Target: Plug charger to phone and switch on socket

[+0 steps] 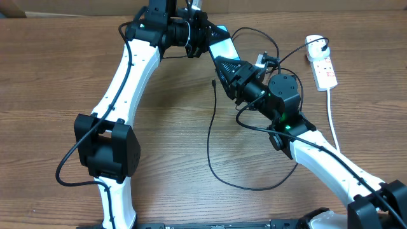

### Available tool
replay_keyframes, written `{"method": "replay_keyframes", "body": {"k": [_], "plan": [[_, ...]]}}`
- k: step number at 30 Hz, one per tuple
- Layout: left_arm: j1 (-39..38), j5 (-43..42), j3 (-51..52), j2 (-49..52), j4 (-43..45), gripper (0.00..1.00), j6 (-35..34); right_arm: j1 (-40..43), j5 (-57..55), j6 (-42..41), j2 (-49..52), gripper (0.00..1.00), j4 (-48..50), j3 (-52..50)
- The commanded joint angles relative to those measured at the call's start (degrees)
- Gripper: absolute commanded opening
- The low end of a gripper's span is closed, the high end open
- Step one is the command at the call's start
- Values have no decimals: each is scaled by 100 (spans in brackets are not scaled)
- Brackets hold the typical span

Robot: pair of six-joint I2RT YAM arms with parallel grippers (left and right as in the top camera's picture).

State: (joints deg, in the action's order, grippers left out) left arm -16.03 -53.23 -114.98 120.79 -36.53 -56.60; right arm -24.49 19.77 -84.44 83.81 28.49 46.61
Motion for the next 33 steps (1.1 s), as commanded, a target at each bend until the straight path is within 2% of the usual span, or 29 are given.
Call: {"method": "replay_keyframes", "body": {"k": [1, 7, 13, 19, 23, 29, 33], "plan": [[39, -153, -142, -120, 31, 4, 26, -116, 188, 315, 107, 50, -57, -2], [269, 369, -144, -120, -400, 4, 42, -11, 15, 750, 107, 81, -31, -2], [599, 1255, -142, -120, -1423, 4, 361, 396, 133, 1458, 107, 100, -299, -2], [872, 1665, -142, -120, -2509, 4, 437, 741, 496, 2500, 107, 100, -1180, 24], [960, 1279, -142, -120, -3005, 4, 1010, 774, 334, 3480, 107, 100, -2577, 238], [973, 372, -142, -120, -3882, 4, 2500, 691, -719, 4865, 107, 100, -5285, 1268], [975, -120, -142, -120, -4253, 4, 2706, 595, -1504, 5421, 111, 100, -6819, 2168]]}}
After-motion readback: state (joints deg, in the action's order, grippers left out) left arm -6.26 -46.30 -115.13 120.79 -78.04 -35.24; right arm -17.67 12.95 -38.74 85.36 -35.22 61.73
